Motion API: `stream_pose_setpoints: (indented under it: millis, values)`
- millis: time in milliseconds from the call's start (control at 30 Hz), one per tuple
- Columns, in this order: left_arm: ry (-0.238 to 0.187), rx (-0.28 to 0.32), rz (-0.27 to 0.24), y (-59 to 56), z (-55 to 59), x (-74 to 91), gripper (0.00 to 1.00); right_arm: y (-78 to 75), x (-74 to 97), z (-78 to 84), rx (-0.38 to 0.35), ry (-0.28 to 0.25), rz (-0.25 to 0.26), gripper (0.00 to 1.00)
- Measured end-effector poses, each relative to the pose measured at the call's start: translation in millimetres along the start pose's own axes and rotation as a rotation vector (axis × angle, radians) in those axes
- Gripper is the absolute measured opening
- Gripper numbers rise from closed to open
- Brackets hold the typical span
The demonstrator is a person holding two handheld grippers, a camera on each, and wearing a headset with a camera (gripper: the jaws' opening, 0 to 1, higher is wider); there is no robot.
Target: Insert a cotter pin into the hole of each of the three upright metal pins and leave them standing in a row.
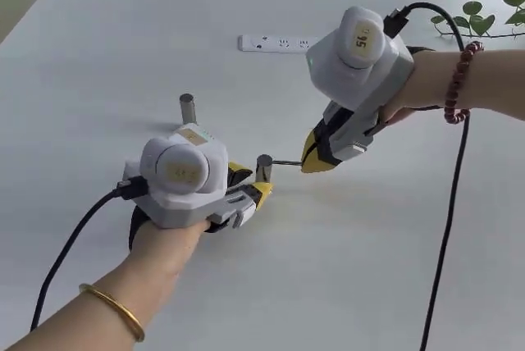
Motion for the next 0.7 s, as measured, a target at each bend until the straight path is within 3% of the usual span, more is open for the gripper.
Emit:
stream_pose_setpoints:
  millis: [233, 700]
  values:
    - [-0.006, 0.002, 0.017, -2.8, -0.2, -1.7, 0.12, 1.0, -1.1, 1.3, 0.007, 0.014, -0.008, 0.00]
    - [-0.001, -0.003, 0.033, -3.8, 0.5, -4.5, 0.12, 1.0, -3.7, -4.6, 0.046, 0.033, -0.011, 0.00]
Point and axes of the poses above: the centre of the closed fingertips' face, and the gripper's own axes: x roughly backward along the fingers, y roughly to its left, z roughly out of its underside, the point moved 2 cm from there along x, roughly backward along the fingers, and after that the axes turned 2 degrees about x, right-handed, at the moved point
